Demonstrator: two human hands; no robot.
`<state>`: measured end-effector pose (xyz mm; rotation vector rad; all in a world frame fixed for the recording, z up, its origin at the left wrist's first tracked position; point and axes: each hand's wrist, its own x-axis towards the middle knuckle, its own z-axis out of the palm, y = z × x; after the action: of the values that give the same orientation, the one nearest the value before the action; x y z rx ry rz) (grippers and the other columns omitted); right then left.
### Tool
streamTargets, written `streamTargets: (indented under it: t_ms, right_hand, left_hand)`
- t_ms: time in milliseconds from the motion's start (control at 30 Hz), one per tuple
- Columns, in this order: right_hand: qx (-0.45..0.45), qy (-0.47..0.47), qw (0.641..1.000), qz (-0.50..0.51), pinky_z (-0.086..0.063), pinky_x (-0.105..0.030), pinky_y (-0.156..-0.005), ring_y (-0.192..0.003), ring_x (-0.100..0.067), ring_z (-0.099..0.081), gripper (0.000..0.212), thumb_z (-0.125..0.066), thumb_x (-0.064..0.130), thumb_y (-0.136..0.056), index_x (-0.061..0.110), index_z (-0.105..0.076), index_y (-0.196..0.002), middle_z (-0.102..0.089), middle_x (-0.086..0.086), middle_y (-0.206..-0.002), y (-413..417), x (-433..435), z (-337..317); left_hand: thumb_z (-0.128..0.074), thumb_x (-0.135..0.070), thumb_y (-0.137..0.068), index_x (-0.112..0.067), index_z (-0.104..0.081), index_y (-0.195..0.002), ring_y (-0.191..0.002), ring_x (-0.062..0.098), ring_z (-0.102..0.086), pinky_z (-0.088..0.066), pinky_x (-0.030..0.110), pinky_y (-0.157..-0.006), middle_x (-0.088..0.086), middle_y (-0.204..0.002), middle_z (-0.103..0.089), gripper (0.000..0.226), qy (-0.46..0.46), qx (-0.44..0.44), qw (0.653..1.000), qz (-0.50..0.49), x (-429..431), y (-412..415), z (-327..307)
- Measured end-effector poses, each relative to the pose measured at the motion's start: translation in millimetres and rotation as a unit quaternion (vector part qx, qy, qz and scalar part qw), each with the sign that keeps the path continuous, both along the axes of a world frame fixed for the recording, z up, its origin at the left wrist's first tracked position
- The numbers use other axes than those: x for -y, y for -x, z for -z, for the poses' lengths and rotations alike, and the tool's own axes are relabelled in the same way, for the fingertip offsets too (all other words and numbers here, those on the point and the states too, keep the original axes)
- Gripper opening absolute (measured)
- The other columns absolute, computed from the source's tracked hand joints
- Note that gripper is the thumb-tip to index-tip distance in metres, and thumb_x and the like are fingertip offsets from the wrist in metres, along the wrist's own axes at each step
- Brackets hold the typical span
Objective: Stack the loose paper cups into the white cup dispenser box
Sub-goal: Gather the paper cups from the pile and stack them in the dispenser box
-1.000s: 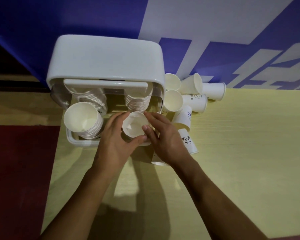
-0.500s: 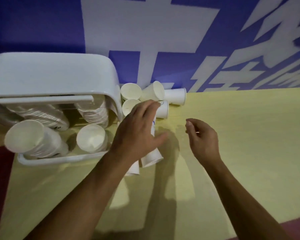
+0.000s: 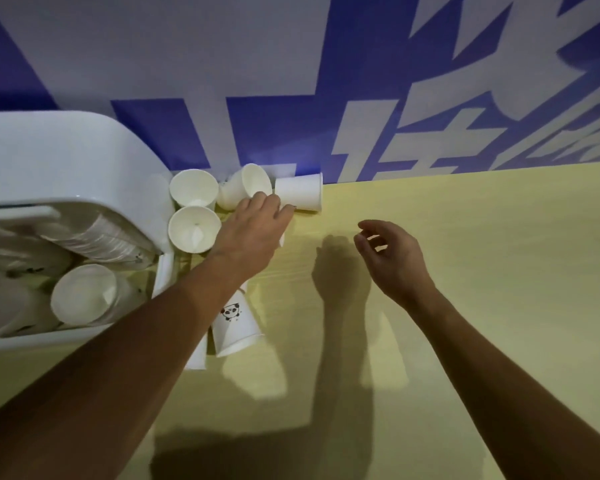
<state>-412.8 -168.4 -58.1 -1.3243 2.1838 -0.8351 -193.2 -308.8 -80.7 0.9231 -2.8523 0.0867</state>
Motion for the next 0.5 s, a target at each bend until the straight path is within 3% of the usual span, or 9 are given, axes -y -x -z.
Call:
streamTargets:
  t_ms: [133,200,300,400,500]
  right_hand:
    - [-0.010,-0.043,0.997,-0.060,-0.053,-0.039,-0.102,-0.124,-0.017,-0.054,0.073,-0.082,0.040,-0.085,0.022,-0.049,-0.147,-0.053,0.001,-0.147,2.8,41.7,4.9]
    - [-0.026,-0.034,0.993,-0.107,-0.047,-0.043,-0.108,-0.132,-0.021,-0.049,0.087,-0.089,0.038,-0.078,0.020,-0.044,-0.150,-0.049,-0.002,-0.151,0.6,65.6,9.2]
    - [-0.083,-0.009,0.982,-0.168,-0.045,-0.049,-0.113,-0.137,-0.027,-0.047,0.102,-0.093,0.038,-0.072,0.016,-0.038,-0.155,-0.047,-0.006,-0.153,1.5,90.7,27.4]
    - [-0.071,-0.005,0.980,-0.185,-0.046,-0.049,-0.112,-0.135,-0.026,-0.047,0.096,-0.092,0.033,-0.073,0.017,-0.040,-0.153,-0.048,-0.005,-0.150,0.5,100.3,39.6]
    - [-0.079,0.018,0.981,-0.176,-0.054,-0.049,-0.103,-0.127,-0.025,-0.053,0.087,-0.091,0.030,-0.075,0.016,-0.044,-0.147,-0.053,-0.005,-0.142,-3.7,96.2,41.5]
  left_hand:
    - [-0.078,-0.014,-0.073,-0.013,-0.049,-0.141,-0.114,0.032,-0.057,-0.052,0.044,-0.095,0.008,-0.130,-0.054,0.073,-0.124,-0.086,0.988,-0.039,-12.7,-4.0,-16.9]
    - [-0.083,-0.021,-0.076,-0.014,-0.046,-0.147,-0.125,0.023,-0.053,-0.049,0.033,-0.099,0.004,-0.140,-0.048,0.080,-0.207,-0.190,0.955,-0.092,-26.8,-11.7,-31.0]
    - [-0.094,-0.031,-0.071,-0.019,-0.053,-0.142,-0.121,0.002,-0.047,-0.035,0.014,-0.098,-0.005,-0.139,-0.049,0.083,-0.247,-0.294,0.903,-0.190,-48.8,-28.5,-50.5]
    - [-0.097,-0.039,-0.064,-0.025,-0.057,-0.134,-0.120,0.007,-0.053,-0.048,0.033,-0.105,-0.011,-0.131,-0.050,0.081,-0.283,-0.337,0.866,-0.234,-62.1,-50.5,-62.7]
    - [-0.095,-0.048,-0.065,-0.028,-0.054,-0.129,-0.117,0.017,-0.062,-0.054,0.049,-0.098,-0.011,-0.127,-0.060,0.079,-0.315,-0.385,0.839,-0.222,-73.2,-72.2,-69.5]
